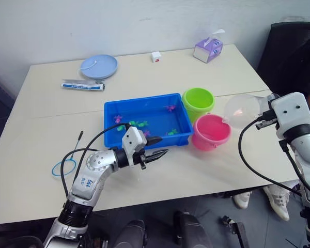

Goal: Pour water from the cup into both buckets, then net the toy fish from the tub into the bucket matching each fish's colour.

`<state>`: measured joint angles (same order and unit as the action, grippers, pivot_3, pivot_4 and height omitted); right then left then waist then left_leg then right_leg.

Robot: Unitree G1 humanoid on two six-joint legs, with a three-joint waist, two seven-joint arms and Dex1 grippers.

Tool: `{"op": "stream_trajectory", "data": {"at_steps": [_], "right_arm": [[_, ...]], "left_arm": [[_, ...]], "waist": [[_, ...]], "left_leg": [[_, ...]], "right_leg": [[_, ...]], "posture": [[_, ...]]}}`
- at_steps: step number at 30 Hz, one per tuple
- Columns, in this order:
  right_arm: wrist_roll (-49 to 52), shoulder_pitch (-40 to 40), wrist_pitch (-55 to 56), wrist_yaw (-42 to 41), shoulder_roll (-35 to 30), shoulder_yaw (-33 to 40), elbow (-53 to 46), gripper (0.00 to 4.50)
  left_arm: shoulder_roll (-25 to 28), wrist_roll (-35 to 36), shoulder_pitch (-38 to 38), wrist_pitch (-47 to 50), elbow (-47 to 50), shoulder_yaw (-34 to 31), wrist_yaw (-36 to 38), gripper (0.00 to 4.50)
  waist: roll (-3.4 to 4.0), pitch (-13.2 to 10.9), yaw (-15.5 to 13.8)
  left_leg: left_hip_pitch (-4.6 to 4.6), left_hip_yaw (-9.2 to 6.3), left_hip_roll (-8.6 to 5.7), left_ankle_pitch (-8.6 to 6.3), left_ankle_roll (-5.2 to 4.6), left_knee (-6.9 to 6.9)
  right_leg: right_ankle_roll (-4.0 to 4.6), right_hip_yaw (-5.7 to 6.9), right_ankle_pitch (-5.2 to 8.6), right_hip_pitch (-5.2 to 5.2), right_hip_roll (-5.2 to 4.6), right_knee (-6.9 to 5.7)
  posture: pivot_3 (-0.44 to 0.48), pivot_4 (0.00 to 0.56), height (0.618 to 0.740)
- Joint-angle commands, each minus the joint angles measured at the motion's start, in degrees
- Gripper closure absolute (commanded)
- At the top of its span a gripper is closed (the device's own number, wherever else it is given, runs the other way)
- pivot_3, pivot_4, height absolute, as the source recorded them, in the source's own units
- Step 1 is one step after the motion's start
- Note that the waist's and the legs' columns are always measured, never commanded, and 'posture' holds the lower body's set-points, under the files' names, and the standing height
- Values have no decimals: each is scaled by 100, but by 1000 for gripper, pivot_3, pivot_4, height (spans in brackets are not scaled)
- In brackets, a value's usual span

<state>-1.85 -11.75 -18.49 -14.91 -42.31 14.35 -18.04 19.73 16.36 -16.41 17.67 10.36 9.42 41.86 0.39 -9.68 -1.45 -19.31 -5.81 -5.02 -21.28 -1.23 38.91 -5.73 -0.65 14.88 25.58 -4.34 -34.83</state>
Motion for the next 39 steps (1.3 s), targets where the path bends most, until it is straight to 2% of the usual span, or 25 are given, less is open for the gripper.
{"op": "stream_trajectory", "data": {"at_steps": [1,25,39], "right_arm": [[-287,-123,376,-15,-153,44,-205,3868],[-1029,-172,1374,-176,-166,-73,205,3868],[-1091,-206,1522,-190,-101,-54,342,3868]], "left_arm": [[-31,74,6,-19,171,-57,-27,2101],[-83,54,67,21,248,-62,-156,2101],[-86,28,127,-19,237,-43,-185,2101]], "waist": [[0,0,-1],[0,0,1],[0,0,1]], "left_leg": [[0,0,0,0,0,0],[0,0,-1,0,1,2],[0,0,-1,0,0,3]], "right_leg": [[0,1,0,0,0,0],[0,1,0,0,0,-1],[0,1,0,0,0,-1]], "posture": [[0,150,740],[0,150,740],[0,150,740]]}}
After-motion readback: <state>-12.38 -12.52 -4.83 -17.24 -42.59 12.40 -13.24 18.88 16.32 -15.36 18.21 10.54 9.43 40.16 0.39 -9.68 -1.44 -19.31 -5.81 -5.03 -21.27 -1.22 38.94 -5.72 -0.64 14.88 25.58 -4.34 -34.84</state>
